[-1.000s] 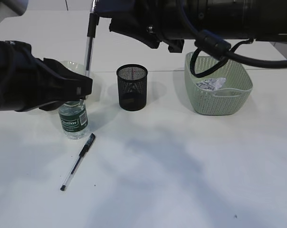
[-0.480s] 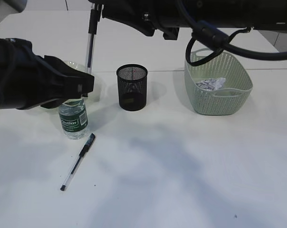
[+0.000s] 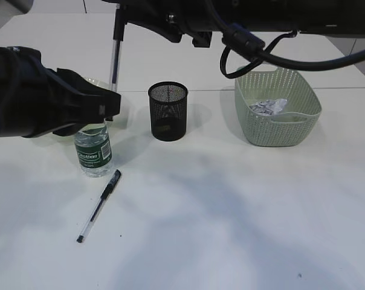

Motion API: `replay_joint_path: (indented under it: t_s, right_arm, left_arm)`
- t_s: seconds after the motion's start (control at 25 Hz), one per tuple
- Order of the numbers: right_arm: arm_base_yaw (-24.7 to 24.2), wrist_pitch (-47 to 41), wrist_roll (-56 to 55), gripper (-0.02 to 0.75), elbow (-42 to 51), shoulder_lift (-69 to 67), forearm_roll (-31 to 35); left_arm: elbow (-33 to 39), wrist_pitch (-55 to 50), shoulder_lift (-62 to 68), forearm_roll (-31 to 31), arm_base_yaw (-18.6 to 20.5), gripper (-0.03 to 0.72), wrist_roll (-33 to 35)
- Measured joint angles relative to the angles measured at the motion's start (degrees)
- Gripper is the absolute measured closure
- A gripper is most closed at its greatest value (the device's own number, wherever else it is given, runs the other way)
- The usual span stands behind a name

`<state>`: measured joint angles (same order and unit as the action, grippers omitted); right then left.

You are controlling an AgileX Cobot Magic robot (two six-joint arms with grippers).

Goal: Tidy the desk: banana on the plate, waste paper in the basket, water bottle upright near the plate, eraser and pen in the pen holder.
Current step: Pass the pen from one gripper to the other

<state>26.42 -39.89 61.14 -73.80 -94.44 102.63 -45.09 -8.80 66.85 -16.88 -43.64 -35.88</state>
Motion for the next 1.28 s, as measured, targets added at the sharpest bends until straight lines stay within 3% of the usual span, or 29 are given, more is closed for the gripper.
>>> replay_joint_path:
  t_s: [0.12, 0.28, 0.56, 0.92, 1.04, 1.28]
  right_arm:
    - [0.0, -0.34, 0.0, 0.476, -0.15, -0.48, 0.0]
    - [0.0, -1.22, 0.13, 0.57, -0.25, -0.48, -0.11]
    - [-0.34, 1.1, 1.82, 0.666, -0.25, -0.48, -2.03]
    - [-0.43, 1.38, 1.93, 0.675, -0.25, -0.48, -2.16]
    - [-0.43, 0.26, 1.3, 0.678, -0.25, -0.48, -1.61]
    - [-0.11, -2.83, 0.39, 0.678, -0.29, -0.48, -0.84]
  left_arm:
    - [0.0, 0.0, 0.0, 0.0, 0.0, 0.659, 0.0]
    - [0.09, 0.0, 0.0, 0.0, 0.0, 0.659, 0.0]
    - [0.09, 0.0, 0.0, 0.0, 0.0, 0.659, 0.0]
    - [0.09, 0.11, 0.0, 0.35, 0.0, 0.651, 0.0]
    - [0.09, 0.22, -0.1, 0.35, 0.0, 0.585, 0.0]
    - [0.09, 0.22, 0.01, -0.14, 0.0, 0.242, 0.0]
